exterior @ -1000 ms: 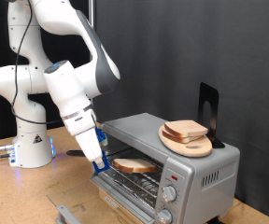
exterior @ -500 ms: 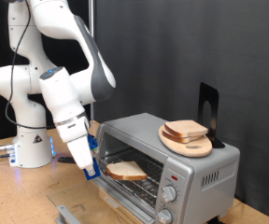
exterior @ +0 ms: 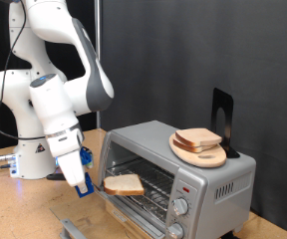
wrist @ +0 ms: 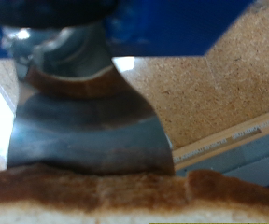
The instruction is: Make a piece of toast with the oven
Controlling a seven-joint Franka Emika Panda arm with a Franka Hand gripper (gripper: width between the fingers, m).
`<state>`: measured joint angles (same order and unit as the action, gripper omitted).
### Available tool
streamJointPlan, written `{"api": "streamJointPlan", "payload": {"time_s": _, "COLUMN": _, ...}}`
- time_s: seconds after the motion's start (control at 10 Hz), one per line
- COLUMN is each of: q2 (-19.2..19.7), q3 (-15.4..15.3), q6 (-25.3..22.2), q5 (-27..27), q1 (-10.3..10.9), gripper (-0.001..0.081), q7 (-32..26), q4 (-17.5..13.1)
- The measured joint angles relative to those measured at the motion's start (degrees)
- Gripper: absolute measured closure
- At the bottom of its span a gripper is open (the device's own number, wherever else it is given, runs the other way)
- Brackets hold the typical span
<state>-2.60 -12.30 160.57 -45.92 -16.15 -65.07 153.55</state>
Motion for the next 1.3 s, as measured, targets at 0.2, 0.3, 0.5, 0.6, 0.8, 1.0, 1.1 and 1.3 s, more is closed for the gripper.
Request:
{"api": "streamJointPlan", "payload": {"time_s": 0.2, "q2": 0.0, "q3": 0.4, "q6": -0.8, "q5": 1.3, "q1": -0.6, "gripper": 0.0537, "q7": 0.4, "q4": -0.3}}
{"api": "streamJointPlan", "payload": {"time_s": 0.3, "q2": 0.0, "q3": 0.4, "q6": -1.2, "q5": 2.6, "q1": -0.8, "gripper": 0.0537, "q7": 1.8, "q4": -0.5}}
{"api": "streamJointPlan", "payload": {"time_s": 0.5, "q2": -0.3, "q3": 0.4, "q6": -3.2, "q5": 4.0, "q1": -0.8, "gripper": 0.0537, "q7": 3.9, "q4": -1.3}}
{"api": "streamJointPlan", "payload": {"time_s": 0.6, "q2": -0.8, "q3": 0.3, "q6": -4.5, "q5": 4.1, "q1": -0.7, "gripper": 0.0537, "q7": 4.3, "q4": -1.7}}
{"api": "streamJointPlan", "payload": {"time_s": 0.8, "q2": -2.9, "q3": -0.1, "q6": -8.0, "q5": 4.0, "q1": -0.6, "gripper": 0.0537, "q7": 5.1, "q4": -2.5}}
{"api": "streamJointPlan", "payload": {"time_s": 1.0, "q2": -5.5, "q3": -0.6, "q6": -10.8, "q5": 4.1, "q1": -0.5, "gripper": 0.0537, "q7": 6.7, "q4": -2.8}}
{"api": "streamJointPlan", "payload": {"time_s": 1.1, "q2": -6.4, "q3": -0.8, "q6": -11.5, "q5": 4.6, "q1": -0.5, "gripper": 0.0537, "q7": 7.6, "q4": -2.8}}
{"api": "streamJointPlan", "payload": {"time_s": 1.3, "q2": -7.0, "q3": -1.4, "q6": -11.6, "q5": 7.0, "q1": -0.6, "gripper": 0.0537, "q7": 10.1, "q4": -2.8}}
